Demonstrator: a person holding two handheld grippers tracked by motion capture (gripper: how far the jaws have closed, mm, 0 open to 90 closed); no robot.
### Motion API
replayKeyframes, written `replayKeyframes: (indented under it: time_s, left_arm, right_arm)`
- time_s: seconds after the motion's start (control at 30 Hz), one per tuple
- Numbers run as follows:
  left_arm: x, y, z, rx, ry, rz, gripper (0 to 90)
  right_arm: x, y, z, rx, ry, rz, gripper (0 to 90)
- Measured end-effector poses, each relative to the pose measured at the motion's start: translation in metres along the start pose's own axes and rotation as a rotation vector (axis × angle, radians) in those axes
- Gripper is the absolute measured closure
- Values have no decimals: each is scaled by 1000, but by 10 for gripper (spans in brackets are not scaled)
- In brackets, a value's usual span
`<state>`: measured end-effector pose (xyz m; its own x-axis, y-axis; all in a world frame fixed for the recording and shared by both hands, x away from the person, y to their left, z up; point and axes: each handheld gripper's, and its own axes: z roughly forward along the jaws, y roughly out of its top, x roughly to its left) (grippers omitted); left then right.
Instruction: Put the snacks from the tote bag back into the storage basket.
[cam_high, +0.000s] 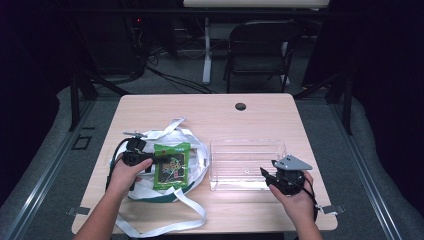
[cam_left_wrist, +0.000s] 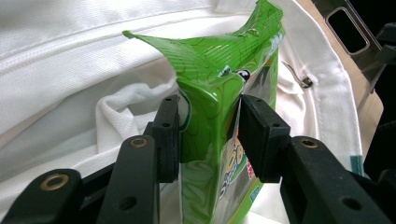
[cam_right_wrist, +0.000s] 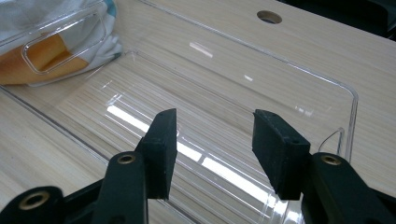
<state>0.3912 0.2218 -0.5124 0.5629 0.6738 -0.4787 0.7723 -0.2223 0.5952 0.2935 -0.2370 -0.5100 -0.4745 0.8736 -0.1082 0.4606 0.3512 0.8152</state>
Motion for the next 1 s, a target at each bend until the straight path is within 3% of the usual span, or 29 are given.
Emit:
replayKeyframes:
  time_s: [0.5, 0.77, 1.0]
  left_arm:
    - [0, -3, -8, 2, -44, 43, 671]
    - [3, -3, -14, -10, -94, 32, 706]
    - [5, -4, -17, -17, -100, 30, 719]
  right_arm:
    - [-2, -1, 0, -4, -11, 2, 502]
    - [-1, -2, 1, -4, -15, 2, 503]
    - [-2, -2, 1, -2, -17, 2, 503]
